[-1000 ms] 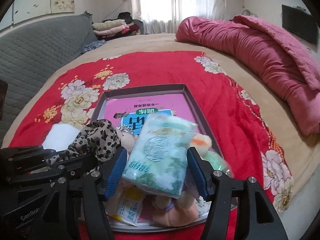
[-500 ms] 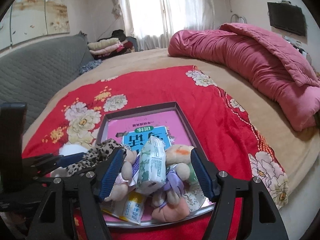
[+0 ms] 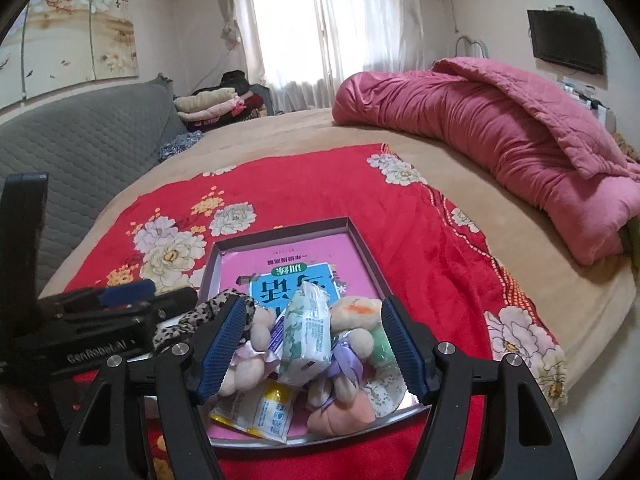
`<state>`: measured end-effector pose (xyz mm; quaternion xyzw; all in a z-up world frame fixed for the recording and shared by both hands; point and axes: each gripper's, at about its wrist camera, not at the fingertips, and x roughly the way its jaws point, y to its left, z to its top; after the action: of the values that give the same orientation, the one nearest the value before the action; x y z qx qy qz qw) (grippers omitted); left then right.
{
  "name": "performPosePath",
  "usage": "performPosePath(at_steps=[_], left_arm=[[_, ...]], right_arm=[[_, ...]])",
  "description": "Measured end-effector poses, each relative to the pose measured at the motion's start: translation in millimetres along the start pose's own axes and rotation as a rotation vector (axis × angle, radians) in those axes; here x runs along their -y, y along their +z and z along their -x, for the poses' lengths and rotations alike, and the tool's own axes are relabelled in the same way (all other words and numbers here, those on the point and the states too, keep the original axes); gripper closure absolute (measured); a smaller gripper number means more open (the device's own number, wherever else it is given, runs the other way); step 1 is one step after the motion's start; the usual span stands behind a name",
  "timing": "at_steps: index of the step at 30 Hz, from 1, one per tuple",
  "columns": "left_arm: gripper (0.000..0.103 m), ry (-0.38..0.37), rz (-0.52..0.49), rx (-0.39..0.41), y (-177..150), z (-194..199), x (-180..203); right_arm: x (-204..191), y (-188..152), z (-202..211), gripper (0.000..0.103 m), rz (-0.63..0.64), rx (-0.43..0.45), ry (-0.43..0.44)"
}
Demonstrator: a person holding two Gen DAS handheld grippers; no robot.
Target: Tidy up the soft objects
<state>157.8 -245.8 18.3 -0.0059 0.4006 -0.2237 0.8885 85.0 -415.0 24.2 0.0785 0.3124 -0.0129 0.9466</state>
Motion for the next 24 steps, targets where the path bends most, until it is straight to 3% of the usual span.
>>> performPosePath(at_steps=[10, 19, 24], left_arm=[[0.036, 0.051, 0.003, 0.028, -25, 58, 3], [0.034, 0.102, -0.029, 0.025, -62, 99, 5], [0.034, 0.123, 0.021, 0.018, -80, 113, -6]], right_arm=[[-21, -22, 43, 0.029, -0.044, -0.001, 0.009], [-54, -52, 68, 0.028, -0.026, -0.035, -0.056], [-70, -67, 79, 0.028, -0.009, -0.046, -0.065]])
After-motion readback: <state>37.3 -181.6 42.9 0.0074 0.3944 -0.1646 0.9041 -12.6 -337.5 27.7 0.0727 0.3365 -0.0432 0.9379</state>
